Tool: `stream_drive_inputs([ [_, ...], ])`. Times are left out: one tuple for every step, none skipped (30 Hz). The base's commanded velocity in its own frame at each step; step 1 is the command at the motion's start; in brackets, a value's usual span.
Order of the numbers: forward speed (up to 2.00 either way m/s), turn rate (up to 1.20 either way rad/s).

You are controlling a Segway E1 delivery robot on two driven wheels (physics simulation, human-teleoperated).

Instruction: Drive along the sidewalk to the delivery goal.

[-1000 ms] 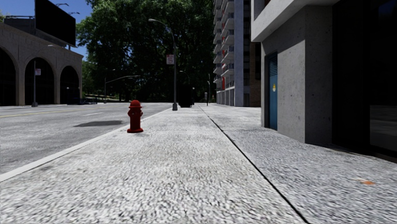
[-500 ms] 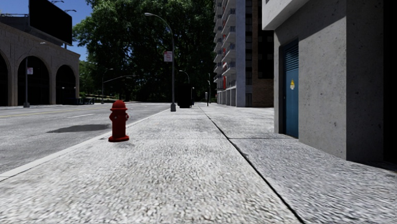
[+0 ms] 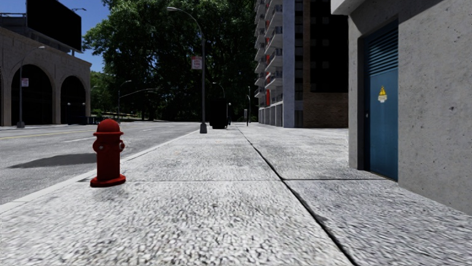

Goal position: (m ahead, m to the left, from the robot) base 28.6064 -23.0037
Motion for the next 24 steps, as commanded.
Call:
stream_drive_inputs([
  [2.0, 0.0],
  [2.0, 0.0],
  [2.0, 0.0],
  [2.0, 0.0],
  [2.0, 0.0],
  [2.0, 0.0],
  [2.0, 0.0],
  [2.0, -0.05],
  [2.0, -0.09],
  [2.0, -0.14],
  [2.0, -0.2],
  [2.0, -0.2],
  [2.0, -0.25],
  [2.0, -0.27],
  [2.0, -0.28],
  [2.0, -0.28],
  [2.0, -0.28],
  [2.0, -0.29],
  [2.0, -0.29],
  [2.0, -0.29],
  [2.0, -0.34],
  [2.0, -0.34],
  [2.0, -0.38],
  [2.0, -0.38],
])
